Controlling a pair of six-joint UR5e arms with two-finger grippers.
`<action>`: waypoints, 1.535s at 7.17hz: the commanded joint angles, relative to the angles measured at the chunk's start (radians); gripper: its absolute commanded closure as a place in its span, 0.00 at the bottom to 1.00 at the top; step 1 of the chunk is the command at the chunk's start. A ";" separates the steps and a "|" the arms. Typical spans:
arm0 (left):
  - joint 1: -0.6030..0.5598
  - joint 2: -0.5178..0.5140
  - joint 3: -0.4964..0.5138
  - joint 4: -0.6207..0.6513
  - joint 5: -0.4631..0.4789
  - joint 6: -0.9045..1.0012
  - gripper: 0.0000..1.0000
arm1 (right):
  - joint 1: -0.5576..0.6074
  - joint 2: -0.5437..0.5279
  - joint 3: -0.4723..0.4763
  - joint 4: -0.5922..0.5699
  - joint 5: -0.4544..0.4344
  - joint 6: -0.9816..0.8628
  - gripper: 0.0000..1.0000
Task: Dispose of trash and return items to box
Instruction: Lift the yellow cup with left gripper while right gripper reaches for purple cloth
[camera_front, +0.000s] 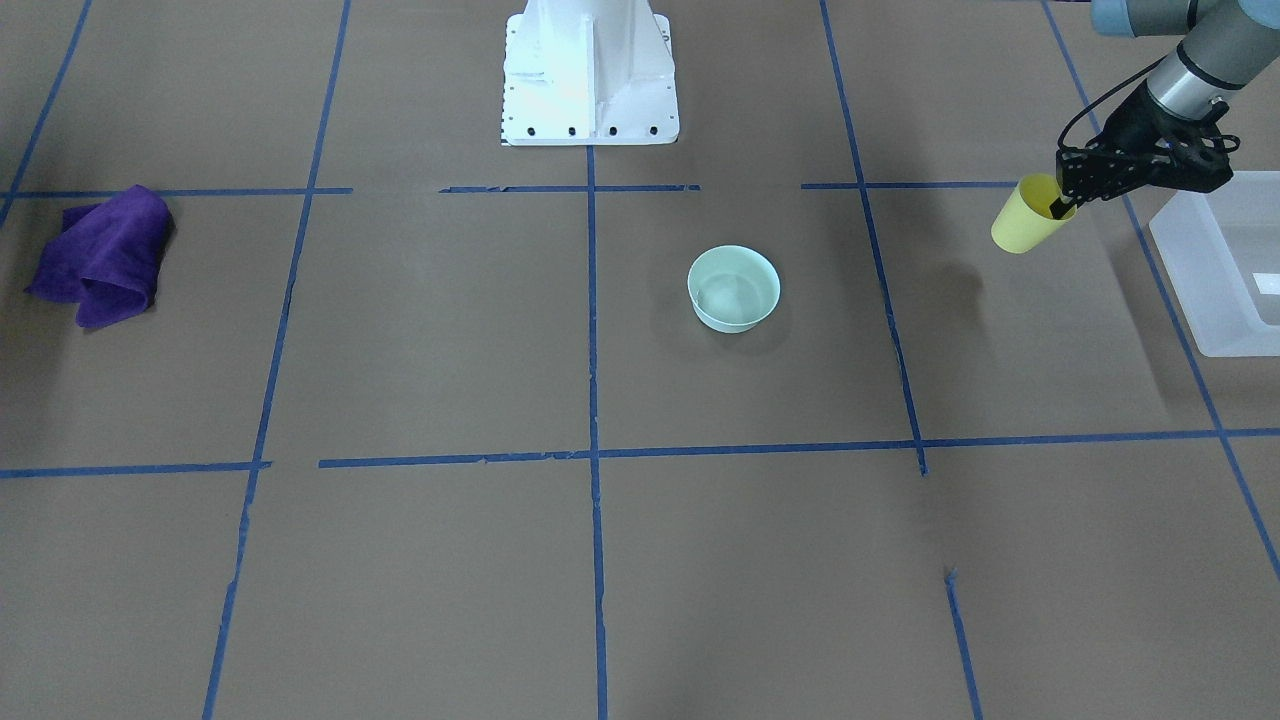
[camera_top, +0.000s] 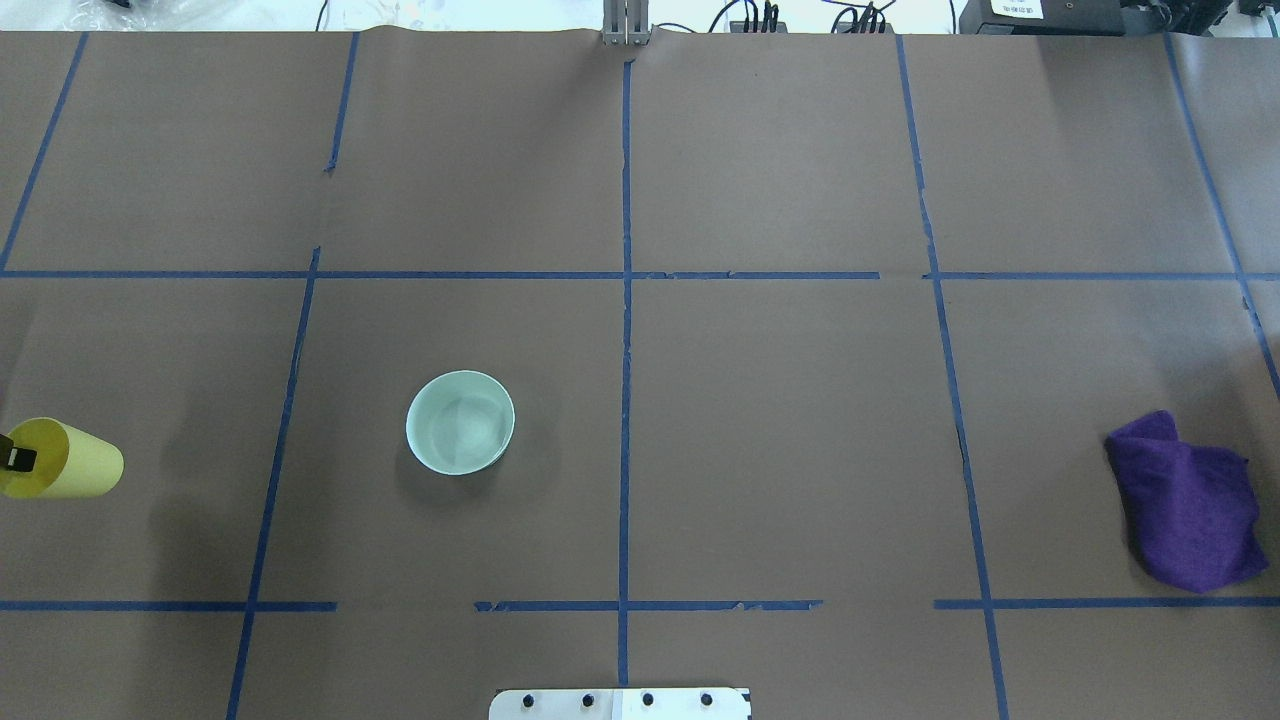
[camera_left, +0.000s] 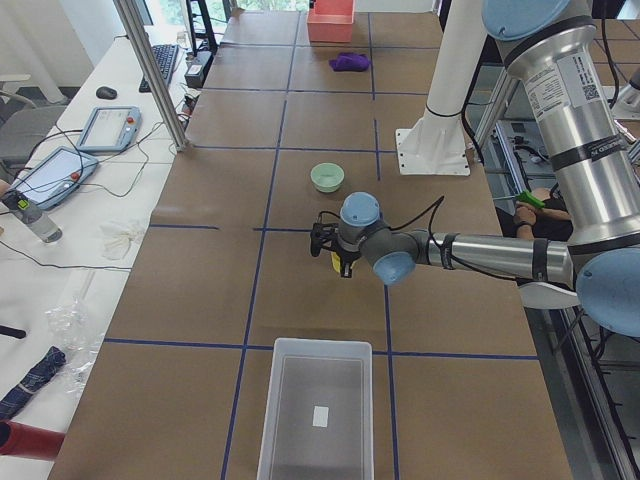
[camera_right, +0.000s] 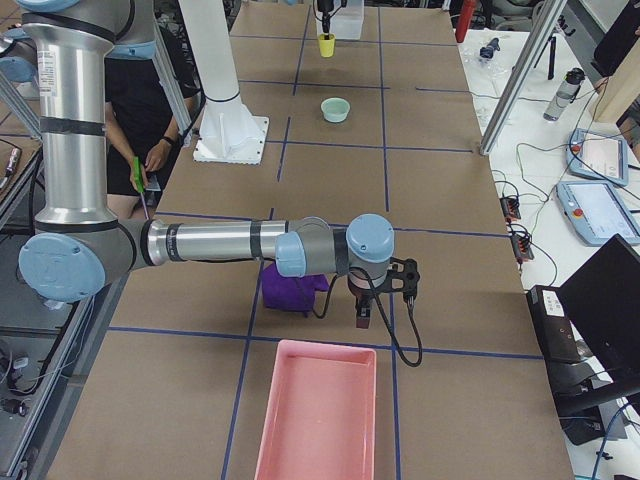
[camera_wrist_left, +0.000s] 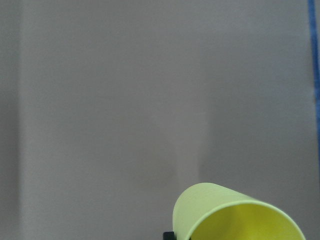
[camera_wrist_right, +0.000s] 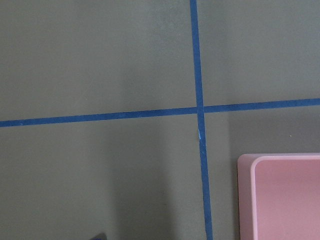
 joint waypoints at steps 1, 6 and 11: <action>-0.007 -0.006 -0.057 0.074 -0.009 0.006 1.00 | -0.057 -0.005 0.000 0.105 -0.006 0.118 0.00; -0.263 -0.303 -0.177 0.716 -0.049 0.396 1.00 | -0.261 -0.131 0.026 0.520 -0.076 0.485 0.00; -0.449 -0.498 -0.159 1.007 0.003 0.628 1.00 | -0.574 -0.189 0.118 0.520 -0.280 0.672 0.00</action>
